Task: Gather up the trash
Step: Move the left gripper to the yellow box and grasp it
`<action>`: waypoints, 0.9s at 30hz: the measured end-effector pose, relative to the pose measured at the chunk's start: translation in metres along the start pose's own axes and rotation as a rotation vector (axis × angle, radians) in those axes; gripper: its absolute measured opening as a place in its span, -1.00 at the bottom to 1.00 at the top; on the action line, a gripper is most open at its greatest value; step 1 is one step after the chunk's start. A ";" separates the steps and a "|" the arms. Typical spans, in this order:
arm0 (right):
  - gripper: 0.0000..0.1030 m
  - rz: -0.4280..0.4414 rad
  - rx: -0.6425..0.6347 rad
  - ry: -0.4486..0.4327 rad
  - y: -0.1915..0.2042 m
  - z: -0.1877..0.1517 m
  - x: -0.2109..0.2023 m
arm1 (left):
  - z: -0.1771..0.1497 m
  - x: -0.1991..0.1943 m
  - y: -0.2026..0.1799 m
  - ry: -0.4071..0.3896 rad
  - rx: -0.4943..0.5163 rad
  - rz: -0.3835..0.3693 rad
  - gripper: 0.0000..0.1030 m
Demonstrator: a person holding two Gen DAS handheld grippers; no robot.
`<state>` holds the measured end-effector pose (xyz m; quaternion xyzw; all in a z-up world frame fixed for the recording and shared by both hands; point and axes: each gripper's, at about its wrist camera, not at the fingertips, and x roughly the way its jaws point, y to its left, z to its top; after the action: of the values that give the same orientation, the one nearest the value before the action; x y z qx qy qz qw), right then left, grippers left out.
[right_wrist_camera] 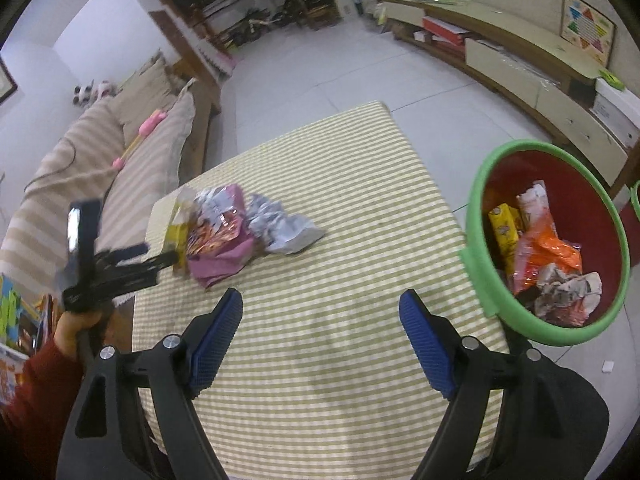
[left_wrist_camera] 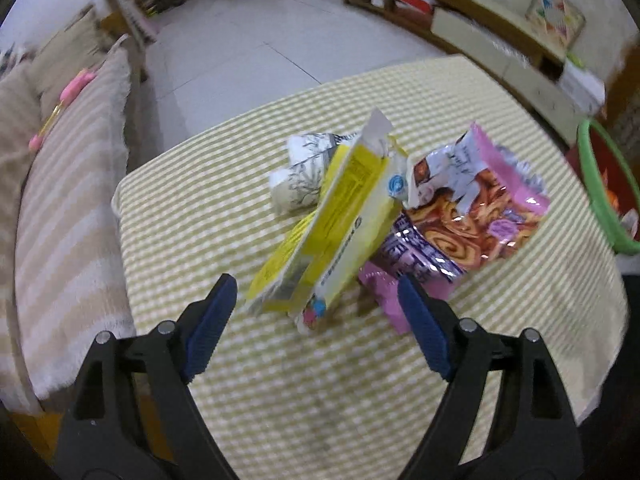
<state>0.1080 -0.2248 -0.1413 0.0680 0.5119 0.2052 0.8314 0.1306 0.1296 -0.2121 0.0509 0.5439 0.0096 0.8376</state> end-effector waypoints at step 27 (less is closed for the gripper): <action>0.59 0.308 0.224 0.268 0.090 0.031 0.129 | -0.125 -0.055 0.026 0.032 -0.498 -0.270 -0.47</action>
<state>0.1615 -0.0870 -0.2041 0.2093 0.6210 0.2789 0.7020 -0.0045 0.1610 -0.2099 -0.2297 0.5398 0.0322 0.8092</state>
